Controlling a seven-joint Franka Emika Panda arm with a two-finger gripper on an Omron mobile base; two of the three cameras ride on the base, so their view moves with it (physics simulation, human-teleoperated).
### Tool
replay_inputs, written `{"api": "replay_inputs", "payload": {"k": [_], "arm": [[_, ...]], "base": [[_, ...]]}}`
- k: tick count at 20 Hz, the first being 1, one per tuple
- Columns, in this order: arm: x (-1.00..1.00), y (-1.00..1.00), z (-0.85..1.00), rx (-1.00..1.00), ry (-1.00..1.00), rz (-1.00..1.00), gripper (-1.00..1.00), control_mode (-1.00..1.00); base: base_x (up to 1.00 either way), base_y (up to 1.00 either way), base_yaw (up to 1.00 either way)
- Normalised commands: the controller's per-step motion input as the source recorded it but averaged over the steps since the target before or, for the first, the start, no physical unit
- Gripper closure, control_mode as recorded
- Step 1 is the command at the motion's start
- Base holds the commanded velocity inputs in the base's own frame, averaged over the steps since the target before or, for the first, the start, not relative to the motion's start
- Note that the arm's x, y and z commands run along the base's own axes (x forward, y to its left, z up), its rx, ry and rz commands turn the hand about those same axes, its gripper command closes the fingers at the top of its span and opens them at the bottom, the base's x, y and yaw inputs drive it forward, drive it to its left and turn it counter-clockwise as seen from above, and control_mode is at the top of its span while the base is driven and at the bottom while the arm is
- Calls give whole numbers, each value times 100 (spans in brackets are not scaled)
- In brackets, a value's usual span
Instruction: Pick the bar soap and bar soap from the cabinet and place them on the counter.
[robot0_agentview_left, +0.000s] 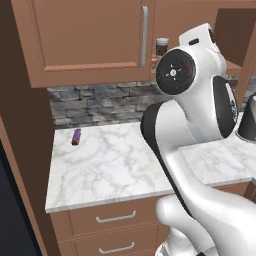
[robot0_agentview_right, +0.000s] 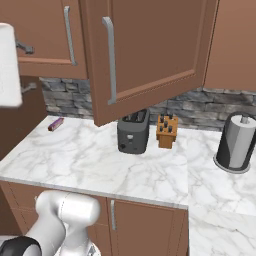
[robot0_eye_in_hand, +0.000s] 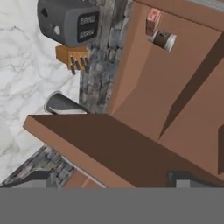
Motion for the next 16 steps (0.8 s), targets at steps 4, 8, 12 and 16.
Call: {"api": "replay_inputs", "payload": {"k": [4,8,12,16], "arm": [[24,-26,0,0,-6,-16,-100,-100],[30,-27,-6,0,-3,-18,-100,-100],[26,-21,-1,0,-3,-19,-100,-100],[30,-9,0,0,-4,-11,-100,-100]], "base": [[0,0,0],[0,0,0],[0,0,0],[0,0,0]]}}
